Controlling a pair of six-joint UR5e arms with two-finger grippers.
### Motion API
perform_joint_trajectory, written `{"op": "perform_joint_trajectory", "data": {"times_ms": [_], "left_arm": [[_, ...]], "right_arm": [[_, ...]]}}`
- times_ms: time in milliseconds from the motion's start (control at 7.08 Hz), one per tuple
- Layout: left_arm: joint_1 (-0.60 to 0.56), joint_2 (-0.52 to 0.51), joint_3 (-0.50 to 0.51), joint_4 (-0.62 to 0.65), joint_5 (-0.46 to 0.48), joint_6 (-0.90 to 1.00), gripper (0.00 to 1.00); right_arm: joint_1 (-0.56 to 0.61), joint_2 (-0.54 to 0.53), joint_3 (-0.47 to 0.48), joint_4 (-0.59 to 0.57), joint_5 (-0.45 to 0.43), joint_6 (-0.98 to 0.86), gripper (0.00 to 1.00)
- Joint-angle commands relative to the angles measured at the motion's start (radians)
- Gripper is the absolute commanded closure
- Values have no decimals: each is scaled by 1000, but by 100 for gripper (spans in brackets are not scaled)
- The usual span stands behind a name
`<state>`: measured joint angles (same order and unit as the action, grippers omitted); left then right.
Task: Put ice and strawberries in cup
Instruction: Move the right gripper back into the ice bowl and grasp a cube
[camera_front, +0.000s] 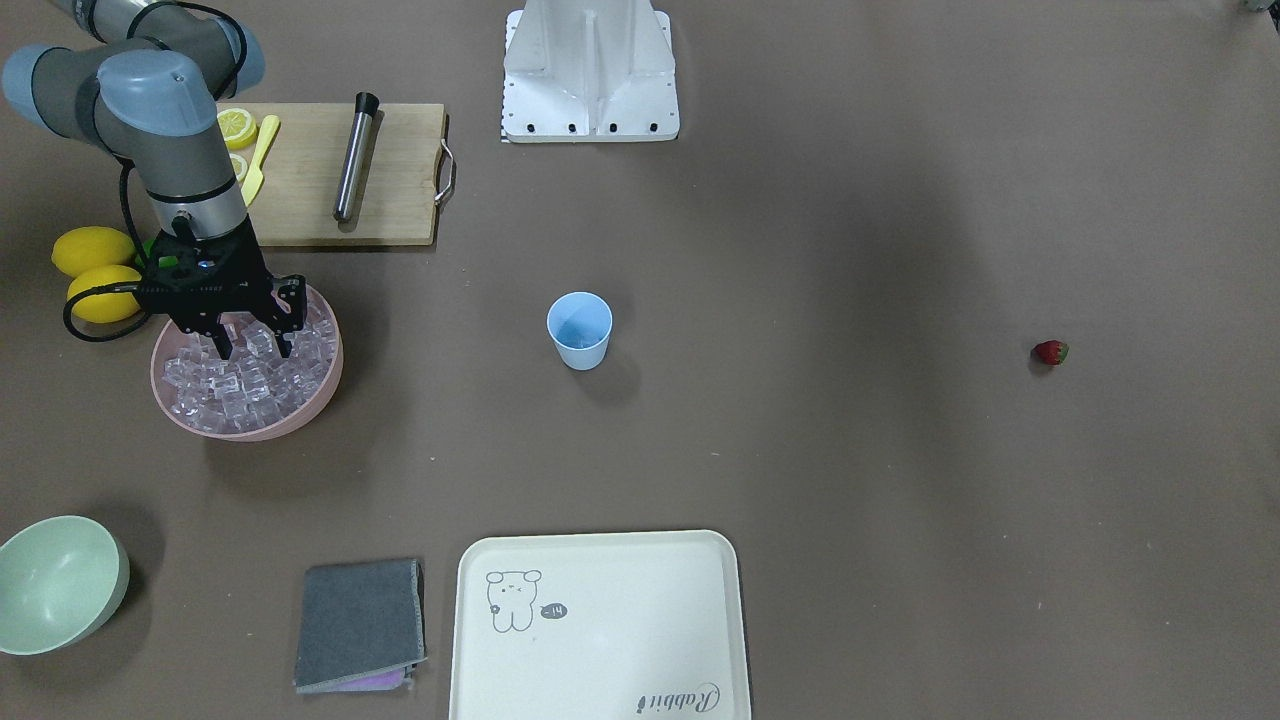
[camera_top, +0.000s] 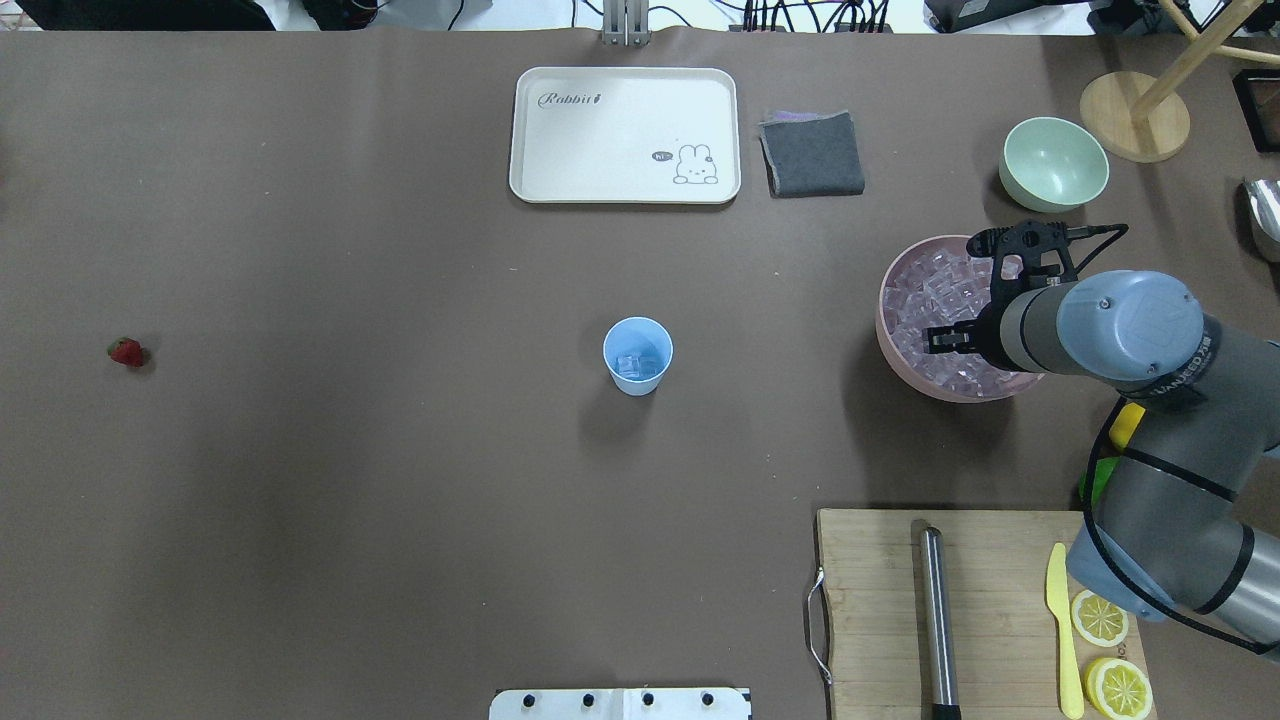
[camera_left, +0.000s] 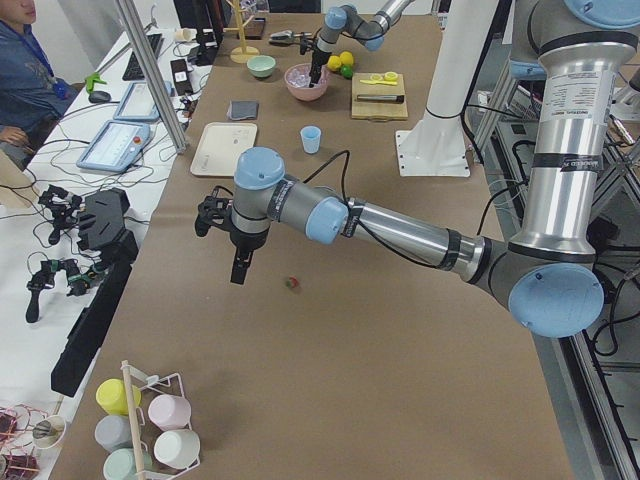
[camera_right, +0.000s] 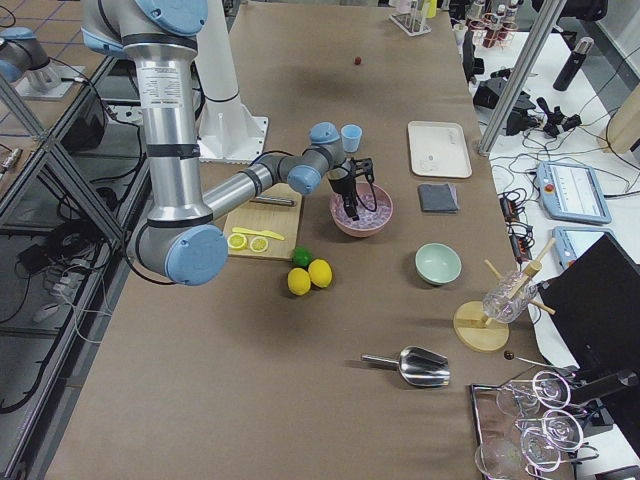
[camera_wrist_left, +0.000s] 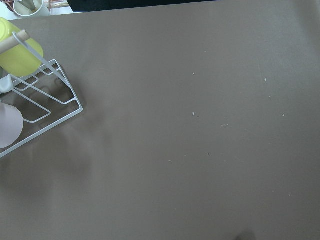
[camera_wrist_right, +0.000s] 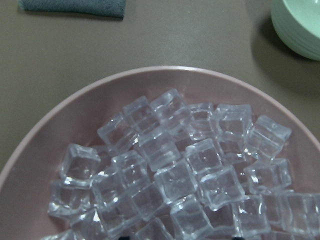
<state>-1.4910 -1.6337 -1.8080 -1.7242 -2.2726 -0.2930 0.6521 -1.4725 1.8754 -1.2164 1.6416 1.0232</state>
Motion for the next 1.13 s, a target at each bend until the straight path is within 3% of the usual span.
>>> {"op": "perform_joint_trajectory", "data": {"times_ms": [0,565,989], "left_arm": [[0,0,-5,0,1,0,2],[0,3,-10,2,-1,0,2],[2,8,-8,0,-2,-2,2]], "right_arm": [[-2,-2,1,0,-3,0,99],[30,-8,65,-5,4,-2,100],[98,79,84,-5,20,-17,100]]}}
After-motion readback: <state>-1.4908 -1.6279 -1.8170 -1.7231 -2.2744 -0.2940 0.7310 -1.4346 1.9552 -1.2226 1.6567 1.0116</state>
